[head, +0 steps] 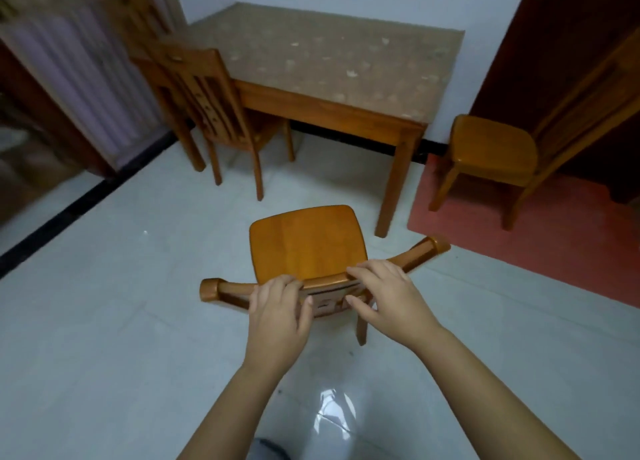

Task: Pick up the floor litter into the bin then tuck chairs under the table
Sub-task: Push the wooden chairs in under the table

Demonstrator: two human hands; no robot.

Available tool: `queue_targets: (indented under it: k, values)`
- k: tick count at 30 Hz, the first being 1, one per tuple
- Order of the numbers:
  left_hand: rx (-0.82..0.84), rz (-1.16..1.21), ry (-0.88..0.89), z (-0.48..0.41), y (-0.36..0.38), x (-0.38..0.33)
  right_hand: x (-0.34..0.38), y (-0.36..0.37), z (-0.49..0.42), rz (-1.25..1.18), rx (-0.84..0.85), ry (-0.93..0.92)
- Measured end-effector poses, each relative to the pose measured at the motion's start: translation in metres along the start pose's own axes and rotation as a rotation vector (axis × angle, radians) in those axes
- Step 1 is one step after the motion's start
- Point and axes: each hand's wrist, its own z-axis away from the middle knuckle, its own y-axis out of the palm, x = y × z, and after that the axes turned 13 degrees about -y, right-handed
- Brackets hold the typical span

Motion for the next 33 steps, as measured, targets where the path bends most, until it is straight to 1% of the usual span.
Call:
queue_targets:
  k: [3,7,9,11,13,16,17,25,33]
  values:
    - [0.016,0.01,-0.039,-0.008,0.003,0.005,-0.01,0.006,-0.012,0.045,0.046,-0.046]
    - [0.096,-0.147,0.028,-0.026,0.007,0.016,-0.022,0.011,-0.026,0.046,0.108,-0.079]
    - [0.131,-0.197,0.047,-0.036,0.005,0.02,-0.026,0.017,-0.032,0.076,0.083,-0.103]
    - [0.126,-0.235,0.075,-0.044,0.004,0.022,-0.031,0.022,-0.035,0.113,0.029,-0.132]
    - [0.097,-0.207,0.096,-0.047,0.006,0.024,-0.035,0.027,-0.037,0.131,-0.012,-0.148]
    - [-0.014,-0.088,0.143,-0.046,0.015,0.03,-0.039,0.032,-0.036,0.145,-0.061,-0.172]
    - [-0.028,-0.066,0.152,-0.047,0.017,0.032,-0.041,0.033,-0.037,0.151,-0.079,-0.183]
    - [-0.045,-0.045,0.189,-0.073,0.019,0.04,-0.049,0.04,-0.057,0.145,-0.169,-0.216]
    - [-0.032,-0.023,0.193,-0.131,0.016,0.048,-0.065,0.048,-0.108,0.135,-0.189,-0.201]
